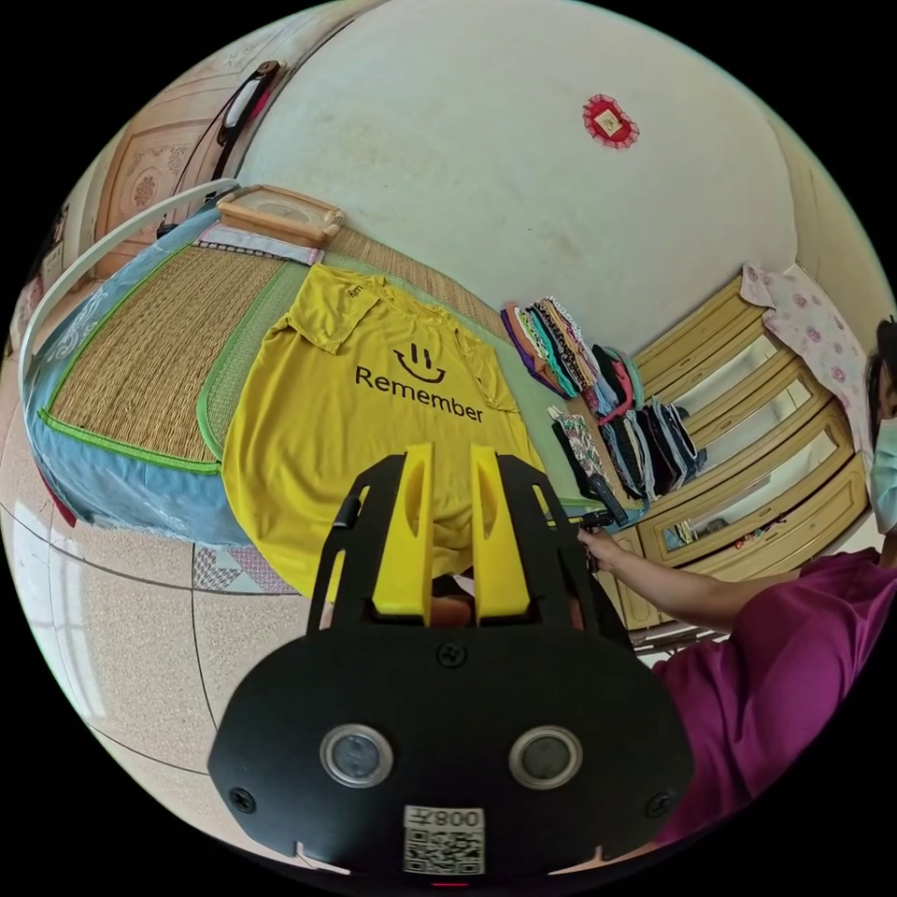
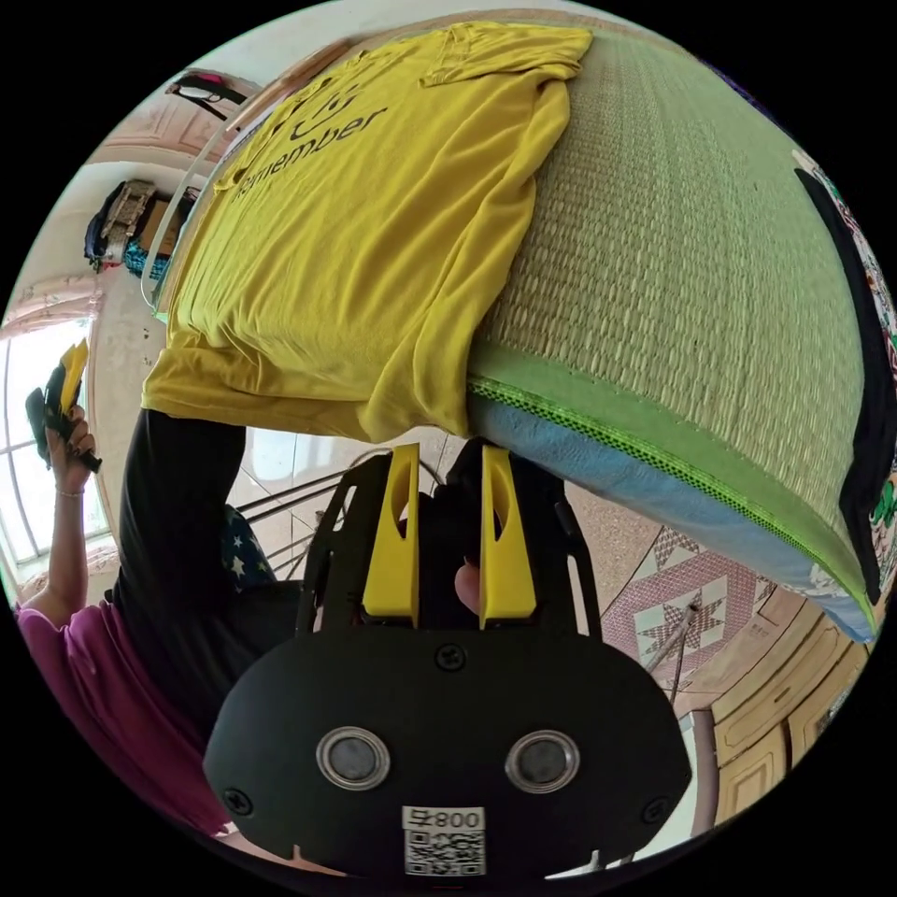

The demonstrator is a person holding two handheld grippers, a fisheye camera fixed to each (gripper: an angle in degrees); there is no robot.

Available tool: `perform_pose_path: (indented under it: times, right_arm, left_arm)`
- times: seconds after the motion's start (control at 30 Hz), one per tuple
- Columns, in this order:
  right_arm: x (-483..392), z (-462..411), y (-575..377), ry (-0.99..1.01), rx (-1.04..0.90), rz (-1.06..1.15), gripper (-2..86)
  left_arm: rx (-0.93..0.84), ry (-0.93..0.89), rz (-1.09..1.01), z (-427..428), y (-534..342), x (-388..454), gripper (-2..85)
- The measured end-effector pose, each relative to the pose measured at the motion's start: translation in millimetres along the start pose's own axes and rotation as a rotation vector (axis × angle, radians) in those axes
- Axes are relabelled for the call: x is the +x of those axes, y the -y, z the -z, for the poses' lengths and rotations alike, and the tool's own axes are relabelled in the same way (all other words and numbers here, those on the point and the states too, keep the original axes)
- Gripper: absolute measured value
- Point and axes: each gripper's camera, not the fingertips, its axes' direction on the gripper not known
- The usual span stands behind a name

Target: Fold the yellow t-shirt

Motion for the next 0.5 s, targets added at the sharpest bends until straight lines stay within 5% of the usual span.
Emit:
perform_pose_path:
  times: [0.5]
  right_arm:
    - [-20.3,-69.9,16.1,-0.028,-0.073,0.103,7.1]
  left_arm:
    - [-0.05,-0.011,0.034,-15.2,-27.2,-3.2,6.6]
